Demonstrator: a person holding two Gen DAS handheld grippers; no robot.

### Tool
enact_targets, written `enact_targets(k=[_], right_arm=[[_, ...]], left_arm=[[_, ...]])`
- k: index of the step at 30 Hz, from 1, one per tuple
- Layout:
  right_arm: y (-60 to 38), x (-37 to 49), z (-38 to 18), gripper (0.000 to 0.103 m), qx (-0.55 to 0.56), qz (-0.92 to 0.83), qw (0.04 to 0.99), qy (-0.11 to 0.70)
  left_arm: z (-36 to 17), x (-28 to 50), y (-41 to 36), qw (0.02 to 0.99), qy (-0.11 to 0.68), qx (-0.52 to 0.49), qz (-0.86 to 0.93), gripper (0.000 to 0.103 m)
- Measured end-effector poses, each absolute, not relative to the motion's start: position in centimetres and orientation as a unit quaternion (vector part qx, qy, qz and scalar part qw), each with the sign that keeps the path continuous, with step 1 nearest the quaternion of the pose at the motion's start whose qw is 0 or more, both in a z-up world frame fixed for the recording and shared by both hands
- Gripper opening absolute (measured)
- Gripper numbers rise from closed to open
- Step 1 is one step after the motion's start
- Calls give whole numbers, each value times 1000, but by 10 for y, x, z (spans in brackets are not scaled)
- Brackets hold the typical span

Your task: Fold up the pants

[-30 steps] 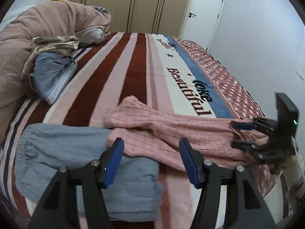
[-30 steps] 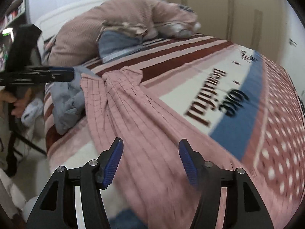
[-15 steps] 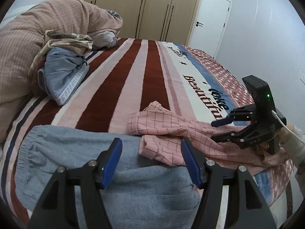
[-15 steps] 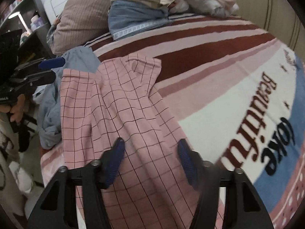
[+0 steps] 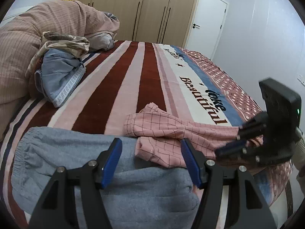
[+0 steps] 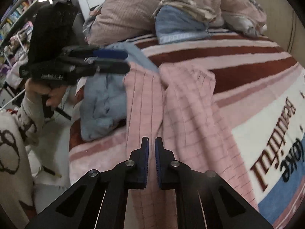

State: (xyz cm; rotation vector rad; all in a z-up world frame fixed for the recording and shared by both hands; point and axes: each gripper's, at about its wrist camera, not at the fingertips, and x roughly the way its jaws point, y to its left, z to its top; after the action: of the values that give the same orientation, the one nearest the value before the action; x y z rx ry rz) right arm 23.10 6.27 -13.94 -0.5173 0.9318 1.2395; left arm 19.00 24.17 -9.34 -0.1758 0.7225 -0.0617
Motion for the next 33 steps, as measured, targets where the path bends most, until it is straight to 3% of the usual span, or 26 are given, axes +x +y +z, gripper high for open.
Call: enact_targets(k=[1, 3, 8, 13, 14, 15, 18, 23, 25, 27, 28, 29, 30, 33], right_arm=[[66, 239, -137, 4, -225, 545, 695, 412], [71, 260, -135, 20, -213, 524, 718, 406], [96, 303, -147, 40, -213, 516, 725, 403], [120, 315, -161, 40, -226, 553, 688, 412], [122, 314, -162, 37, -228, 561, 679, 415], [123, 312, -163, 26, -232, 566, 672, 417], [123, 299, -162, 8, -249, 582, 663, 400], [124, 287, -163, 6, -275, 579, 663, 386], [128, 290, -168, 9, -278, 573, 660, 399], [132, 297, -170, 22, -263, 565, 661, 418], [132, 301, -171, 22, -248, 567, 660, 427], [132, 304, -170, 17, -237, 570, 657, 434], [132, 304, -171, 3, -235, 573, 653, 436], [130, 290, -165, 2, -259, 569, 668, 403]], left_arm=[[-93, 190, 243, 931, 352, -86, -30, 60], [-93, 189, 247, 933, 350, -85, -26, 61], [-97, 188, 258, 935, 343, -86, -20, 64], [-105, 192, 264, 934, 344, -97, -22, 64], [-106, 193, 265, 934, 344, -96, -21, 64], [-107, 193, 265, 934, 343, -96, -21, 64], [-108, 193, 267, 935, 340, -99, -24, 64], [-107, 192, 269, 935, 337, -102, -29, 64], [-107, 192, 268, 936, 336, -100, -30, 64], [-108, 194, 268, 936, 337, -98, -32, 64], [-108, 194, 268, 935, 338, -99, -34, 64], [-108, 194, 268, 935, 338, -101, -35, 64], [-108, 194, 267, 935, 339, -101, -38, 64], [-108, 195, 266, 935, 339, -98, -39, 64]])
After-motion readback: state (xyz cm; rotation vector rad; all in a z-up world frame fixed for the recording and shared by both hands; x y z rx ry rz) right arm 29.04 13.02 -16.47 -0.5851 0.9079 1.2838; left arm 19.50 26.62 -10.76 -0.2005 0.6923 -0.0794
